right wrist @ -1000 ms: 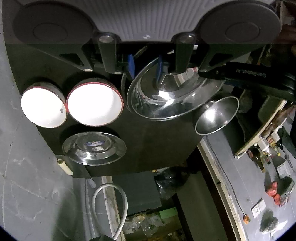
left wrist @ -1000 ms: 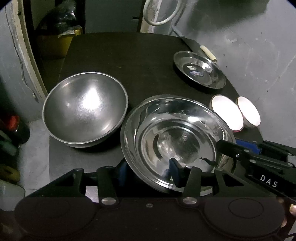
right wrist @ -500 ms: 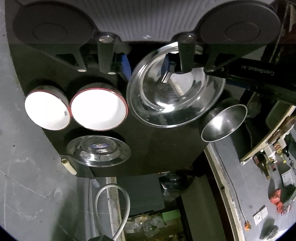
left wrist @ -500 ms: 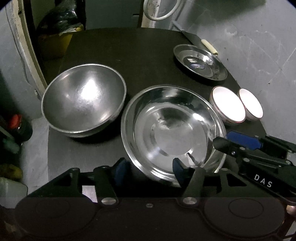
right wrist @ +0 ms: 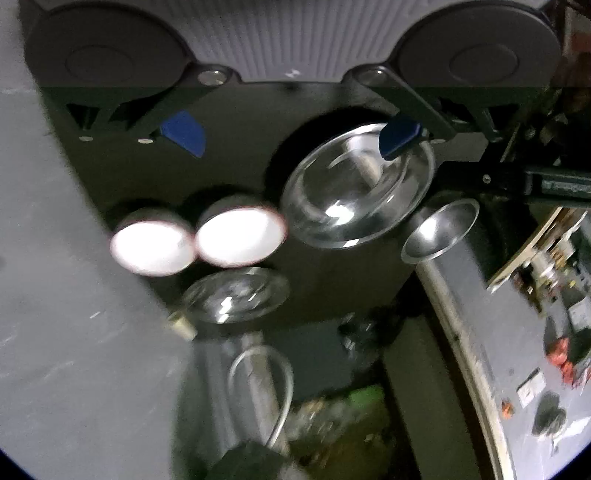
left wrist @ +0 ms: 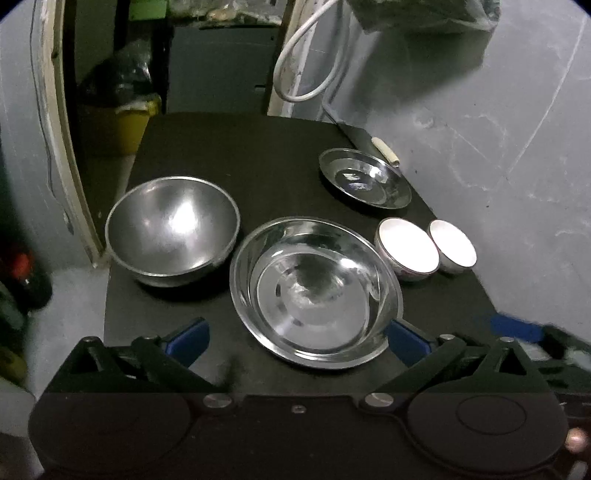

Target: Organize plates and bowls

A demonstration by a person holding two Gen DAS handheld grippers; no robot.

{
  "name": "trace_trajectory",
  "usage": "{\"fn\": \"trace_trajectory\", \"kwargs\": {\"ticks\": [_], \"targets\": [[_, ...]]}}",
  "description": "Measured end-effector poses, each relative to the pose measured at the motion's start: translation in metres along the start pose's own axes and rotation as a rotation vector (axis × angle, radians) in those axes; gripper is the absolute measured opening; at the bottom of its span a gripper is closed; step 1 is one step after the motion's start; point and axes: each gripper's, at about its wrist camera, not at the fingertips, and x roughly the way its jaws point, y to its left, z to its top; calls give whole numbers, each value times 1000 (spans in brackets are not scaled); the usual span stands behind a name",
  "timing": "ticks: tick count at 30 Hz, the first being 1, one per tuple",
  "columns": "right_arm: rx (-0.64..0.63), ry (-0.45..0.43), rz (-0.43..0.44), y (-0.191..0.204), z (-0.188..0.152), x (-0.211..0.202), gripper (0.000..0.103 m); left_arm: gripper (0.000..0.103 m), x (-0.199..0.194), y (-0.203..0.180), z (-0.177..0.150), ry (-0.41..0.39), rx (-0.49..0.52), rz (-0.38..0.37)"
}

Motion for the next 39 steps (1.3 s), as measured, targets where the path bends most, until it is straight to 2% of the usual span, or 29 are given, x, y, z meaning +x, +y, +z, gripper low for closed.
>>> {"fn": "trace_trajectory", "kwargs": {"ticks": [2,7,11,17,26,32,39], "targets": [[-16,-42,-30,-4,1,-5,103,102,2,-6,-2,1,19,4],[-25,-88,-77,-14,2,-7,103,102,-1,-19,-7,-85,43,-14],[-24,-91,-97,-21,3,-9,103,102,2,-28,9,-119,59,-19],[30,-103,-104,-36,7,6,103,102,18,-36,40,-156,74,17],[42,-163,-91,-50,40,40,103,102,44,-40,84,-186,76,39],[26,-177,-72,-50,66,72,103,102,69,-41,111,-160,76,61],[14,-134,-103,-52,92,114,103,102,110,-34,144,-121,68,67]]}}
